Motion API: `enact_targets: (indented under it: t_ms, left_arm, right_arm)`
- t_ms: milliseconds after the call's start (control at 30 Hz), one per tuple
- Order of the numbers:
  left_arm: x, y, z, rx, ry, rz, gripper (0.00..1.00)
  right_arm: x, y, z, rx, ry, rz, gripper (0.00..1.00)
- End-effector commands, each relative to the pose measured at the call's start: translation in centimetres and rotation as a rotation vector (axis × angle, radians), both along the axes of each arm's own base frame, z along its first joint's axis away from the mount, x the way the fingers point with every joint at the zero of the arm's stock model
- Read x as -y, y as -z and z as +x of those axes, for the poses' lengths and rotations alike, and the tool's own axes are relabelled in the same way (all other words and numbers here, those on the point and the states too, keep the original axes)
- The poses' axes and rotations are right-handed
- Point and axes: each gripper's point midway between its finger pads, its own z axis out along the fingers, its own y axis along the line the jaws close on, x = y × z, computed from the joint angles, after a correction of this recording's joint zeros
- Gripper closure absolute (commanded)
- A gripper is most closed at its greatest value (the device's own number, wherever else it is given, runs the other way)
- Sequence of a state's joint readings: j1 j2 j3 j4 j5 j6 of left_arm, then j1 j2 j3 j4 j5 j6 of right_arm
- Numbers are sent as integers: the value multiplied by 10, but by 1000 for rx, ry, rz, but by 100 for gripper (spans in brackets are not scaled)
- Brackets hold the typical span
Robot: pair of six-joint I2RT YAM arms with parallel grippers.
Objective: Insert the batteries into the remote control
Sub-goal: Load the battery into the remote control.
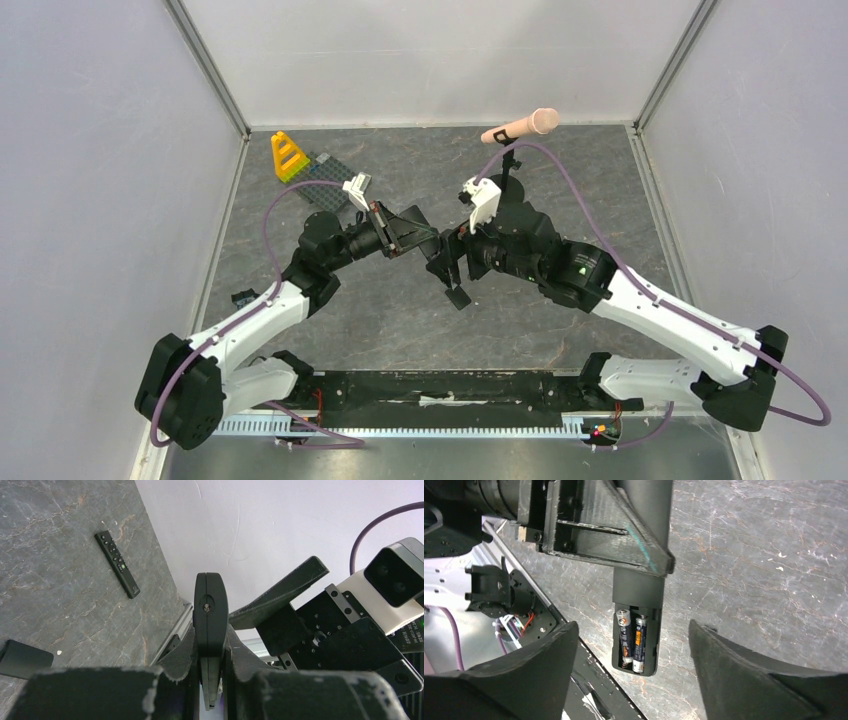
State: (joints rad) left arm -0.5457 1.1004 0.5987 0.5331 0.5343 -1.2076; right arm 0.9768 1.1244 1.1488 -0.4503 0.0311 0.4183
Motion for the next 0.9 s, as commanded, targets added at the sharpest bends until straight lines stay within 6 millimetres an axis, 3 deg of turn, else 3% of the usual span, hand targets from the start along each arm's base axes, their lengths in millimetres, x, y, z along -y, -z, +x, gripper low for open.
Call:
enact_targets:
  t_ms: [0, 100, 267, 567, 667, 867]
  left_arm:
    - [0, -28, -8, 62, 25, -64, 98]
    - [-1, -30, -8, 70, 24, -62, 98]
    - [-1, -31, -7, 81, 17, -57, 98]
    - [1, -36, -1, 115, 6, -45, 98]
    - [2, -39, 2, 128, 2, -41, 98]
    - [2, -37, 4, 126, -4, -35, 98]
  right_arm:
    - [17, -40, 10, 29, 122, 98, 10]
    - [29, -45, 15, -10, 222, 148, 2]
    - [37, -48, 10, -144, 310, 280, 2]
    - [19, -27, -10, -523, 381, 598, 2]
    - [22, -13, -7, -579, 446, 630, 2]
    - [12, -16, -3, -600, 431, 679, 2]
